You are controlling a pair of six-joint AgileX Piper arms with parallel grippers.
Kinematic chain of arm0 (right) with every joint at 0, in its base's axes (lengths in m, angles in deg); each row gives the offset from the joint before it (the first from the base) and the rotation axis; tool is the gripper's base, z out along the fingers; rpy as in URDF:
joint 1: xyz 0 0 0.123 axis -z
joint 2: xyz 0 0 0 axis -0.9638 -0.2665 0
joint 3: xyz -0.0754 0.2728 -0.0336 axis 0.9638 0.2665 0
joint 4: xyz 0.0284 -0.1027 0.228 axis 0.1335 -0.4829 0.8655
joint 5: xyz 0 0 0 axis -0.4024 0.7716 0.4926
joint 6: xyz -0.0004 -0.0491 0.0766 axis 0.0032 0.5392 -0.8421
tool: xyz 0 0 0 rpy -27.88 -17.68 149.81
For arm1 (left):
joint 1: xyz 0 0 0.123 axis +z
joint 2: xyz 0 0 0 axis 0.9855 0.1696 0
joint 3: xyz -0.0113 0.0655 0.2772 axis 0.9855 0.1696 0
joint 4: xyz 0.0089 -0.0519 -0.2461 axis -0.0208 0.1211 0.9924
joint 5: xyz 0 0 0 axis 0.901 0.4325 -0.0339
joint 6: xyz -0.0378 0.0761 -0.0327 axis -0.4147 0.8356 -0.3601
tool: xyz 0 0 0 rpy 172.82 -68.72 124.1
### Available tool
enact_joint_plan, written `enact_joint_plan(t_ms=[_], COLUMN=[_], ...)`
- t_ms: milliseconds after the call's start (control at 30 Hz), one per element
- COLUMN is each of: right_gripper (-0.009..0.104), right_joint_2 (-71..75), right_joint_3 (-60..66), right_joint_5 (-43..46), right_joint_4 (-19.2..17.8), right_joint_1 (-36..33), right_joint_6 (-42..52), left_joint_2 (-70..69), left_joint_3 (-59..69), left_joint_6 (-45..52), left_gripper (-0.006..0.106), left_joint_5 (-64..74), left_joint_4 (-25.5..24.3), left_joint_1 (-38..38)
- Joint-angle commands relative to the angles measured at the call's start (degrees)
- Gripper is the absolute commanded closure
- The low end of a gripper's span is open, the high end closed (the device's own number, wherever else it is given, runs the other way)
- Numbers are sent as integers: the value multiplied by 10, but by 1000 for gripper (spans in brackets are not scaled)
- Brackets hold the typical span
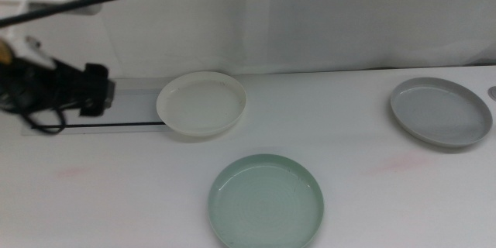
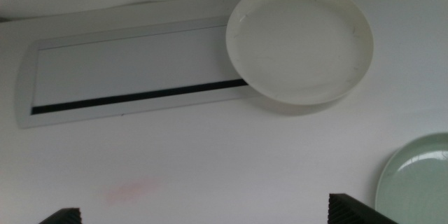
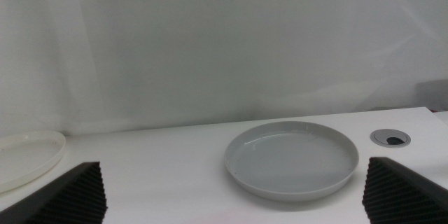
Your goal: Stack the three bowls on top of each other.
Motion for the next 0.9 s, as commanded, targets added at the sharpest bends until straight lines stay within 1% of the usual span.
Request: enact_joint_plan(t_ms=[0,167,200,300,367,600,867], right_gripper=[-8,-8,-8,-8,-8,-8,-8], right_joint_2=[13,13,13,13,13,13,13], right_joint_3=[24,24,24,24,24,24,24], right_joint_5=[8,8,10,13,13,13,14], right_joint_4=[-8,-8,-8,-8,-8,-8,-8], right_joint_1=[-1,-1,-1,-1,-1,-1,-1], right_joint_6=[2,2,2,2,2,2,2], left_joint_2=[35,129,166,230,268,390,517], left_joint_3=[-26,-116,-156,-218,-254,-343,-392], left_joint_6=[-5,-5,-4,-3,-2,35,39], left_gripper=[9,9,9,9,9,9,9], left_joint_5=[-15,-17,-13,-7,4,-3,-22], left_joint_4=[3,-14,-15,-8,4,94,113], left_joint_1=[2,2,2,13,29,75,75])
